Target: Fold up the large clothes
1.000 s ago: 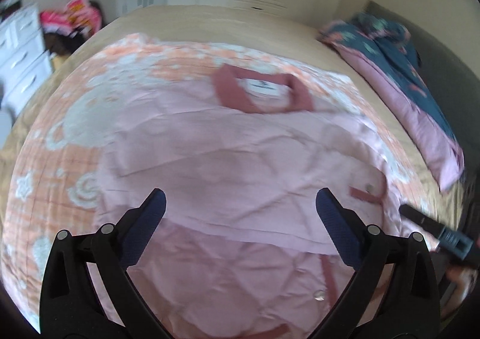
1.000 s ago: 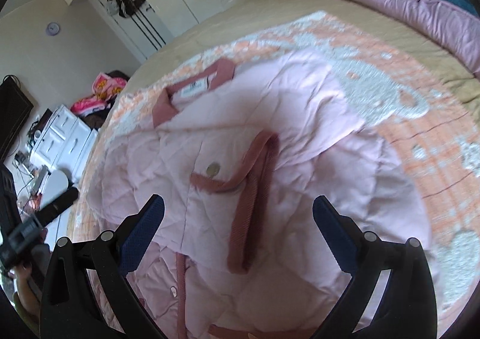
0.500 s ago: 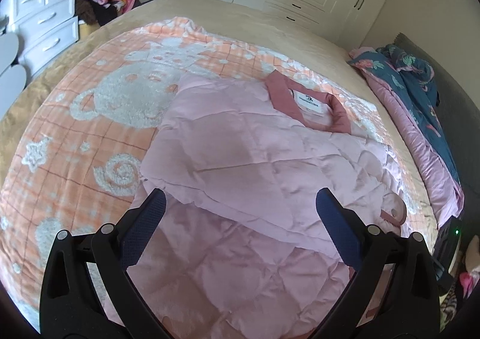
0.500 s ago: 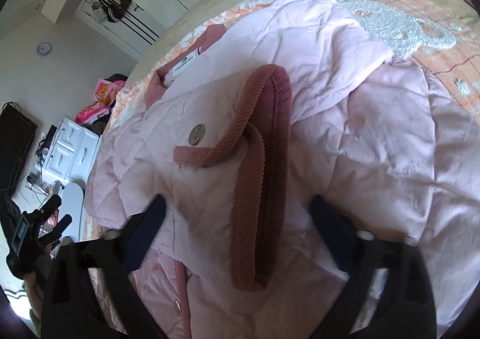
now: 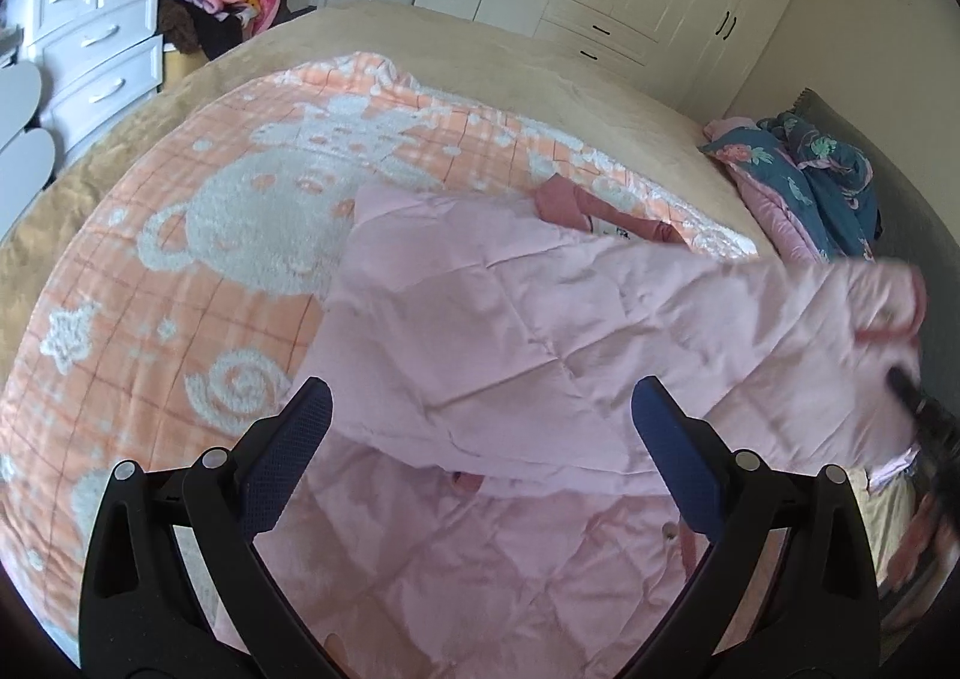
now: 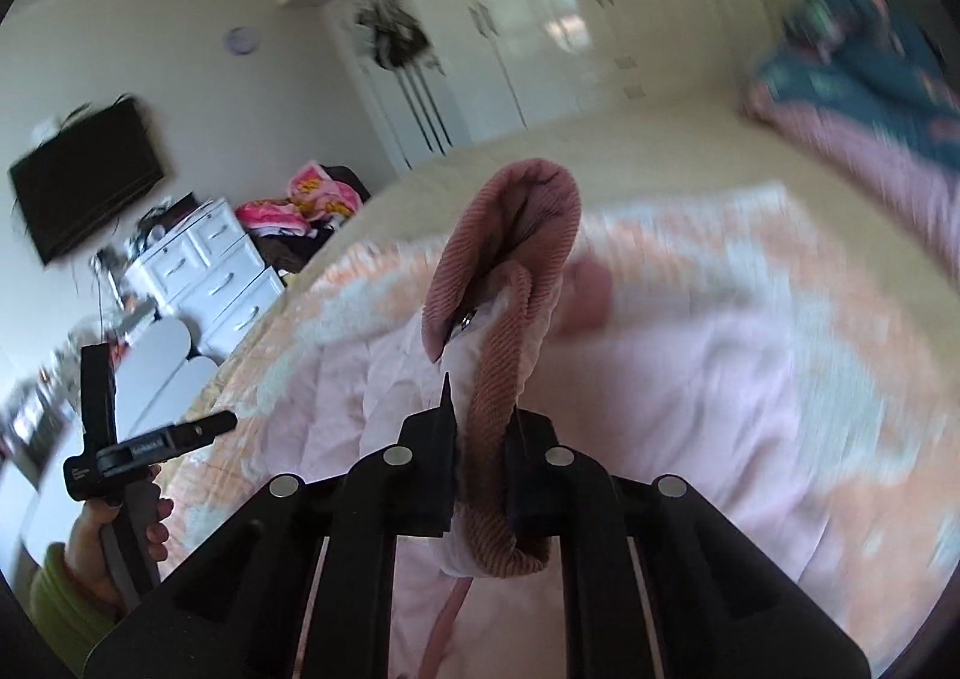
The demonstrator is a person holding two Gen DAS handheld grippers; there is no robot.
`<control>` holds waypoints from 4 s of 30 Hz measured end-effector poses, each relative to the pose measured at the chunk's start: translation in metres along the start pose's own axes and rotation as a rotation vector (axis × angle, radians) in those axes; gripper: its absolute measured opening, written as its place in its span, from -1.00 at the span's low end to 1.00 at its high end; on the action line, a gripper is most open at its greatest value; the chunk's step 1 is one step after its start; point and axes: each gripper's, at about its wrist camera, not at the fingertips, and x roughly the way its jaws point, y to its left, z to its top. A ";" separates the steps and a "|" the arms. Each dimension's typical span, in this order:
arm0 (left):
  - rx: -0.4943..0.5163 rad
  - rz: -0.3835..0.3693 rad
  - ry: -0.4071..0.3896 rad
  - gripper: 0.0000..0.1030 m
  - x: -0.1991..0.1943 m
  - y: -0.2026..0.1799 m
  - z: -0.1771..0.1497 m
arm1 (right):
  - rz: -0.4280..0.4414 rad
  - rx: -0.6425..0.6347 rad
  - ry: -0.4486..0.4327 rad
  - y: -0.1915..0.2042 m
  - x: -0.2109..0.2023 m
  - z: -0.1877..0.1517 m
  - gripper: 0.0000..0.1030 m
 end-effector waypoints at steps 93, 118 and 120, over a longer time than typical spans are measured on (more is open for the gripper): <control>0.069 -0.020 0.194 0.83 0.055 -0.030 -0.037 | -0.278 0.031 0.314 0.002 0.087 -0.074 0.84; 0.093 -0.027 0.077 0.83 -0.025 -0.050 -0.033 | -0.230 0.054 0.172 0.024 -0.001 -0.053 0.84; 0.093 -0.031 0.069 0.83 -0.031 -0.051 -0.034 | -0.220 0.058 0.163 0.025 -0.008 -0.052 0.84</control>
